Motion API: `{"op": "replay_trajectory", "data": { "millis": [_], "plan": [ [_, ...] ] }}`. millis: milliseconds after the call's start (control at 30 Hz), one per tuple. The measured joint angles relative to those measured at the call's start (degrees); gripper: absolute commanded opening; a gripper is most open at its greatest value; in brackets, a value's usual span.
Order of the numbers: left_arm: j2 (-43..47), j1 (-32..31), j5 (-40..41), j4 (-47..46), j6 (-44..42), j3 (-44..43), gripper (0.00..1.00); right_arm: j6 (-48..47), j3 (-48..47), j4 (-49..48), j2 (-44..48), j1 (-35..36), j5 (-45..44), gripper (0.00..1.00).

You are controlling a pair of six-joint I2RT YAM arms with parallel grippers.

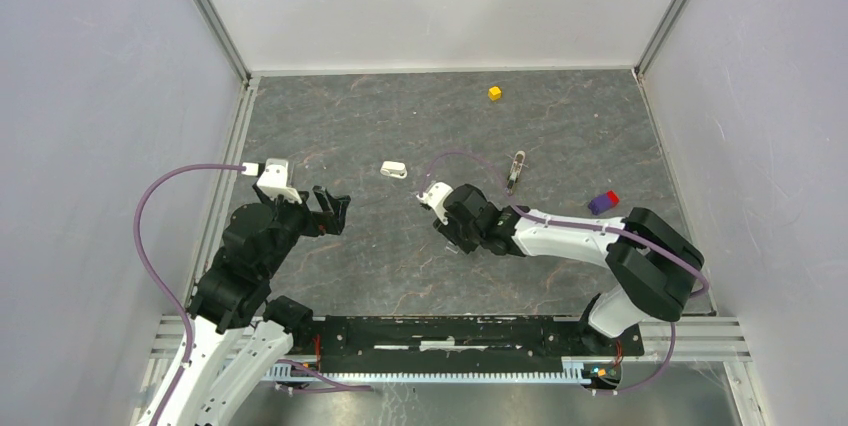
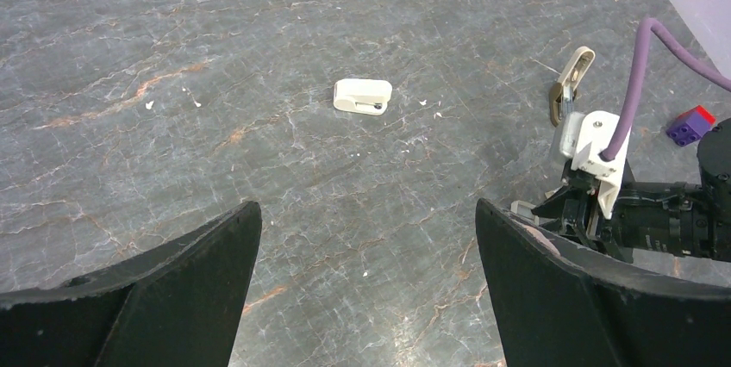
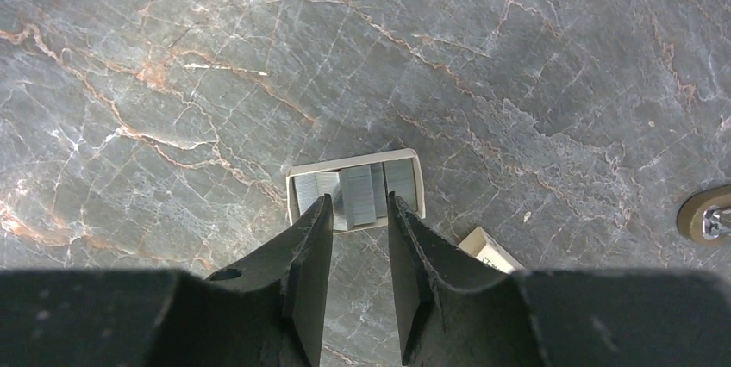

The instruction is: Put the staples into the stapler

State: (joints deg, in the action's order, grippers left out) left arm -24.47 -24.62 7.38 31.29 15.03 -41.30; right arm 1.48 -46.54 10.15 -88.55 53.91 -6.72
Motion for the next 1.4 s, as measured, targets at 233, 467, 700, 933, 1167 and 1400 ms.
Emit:
{"op": "replay_trajectory", "data": {
  "millis": [233, 467, 700, 933, 1167, 1400],
  "plan": [
    [0.0, 0.0, 0.0, 0.0, 0.0, 0.0, 1.0, -3.2, 0.0, 0.0, 0.0, 1.6, -0.7, 0.35],
    [0.0, 0.0, 0.0, 0.0, 0.0, 0.0, 1.0, -4.0, 0.0, 0.0, 0.0, 2.4, -0.9, 0.34],
    [0.0, 0.0, 0.0, 0.0, 0.0, 0.0, 1.0, -4.7, -0.2, 0.1, 0.7, 3.3, -0.9, 0.34],
    [0.0, 0.0, 0.0, 0.0, 0.0, 0.0, 1.0, -5.0, -0.3, 0.5, 0.7, 3.6, -1.1, 0.34],
    [-0.2, 0.0, 0.0, 0.0, 0.0, 0.0, 1.0, -5.4, -0.3, 0.8, 0.4, 3.9, -1.4, 0.33],
    [-0.3, 0.0, 0.0, 0.0, 0.0, 0.0, 1.0, -5.8, -0.3, 1.1, -0.1, 4.5, -1.4, 0.33]
  ]
}}
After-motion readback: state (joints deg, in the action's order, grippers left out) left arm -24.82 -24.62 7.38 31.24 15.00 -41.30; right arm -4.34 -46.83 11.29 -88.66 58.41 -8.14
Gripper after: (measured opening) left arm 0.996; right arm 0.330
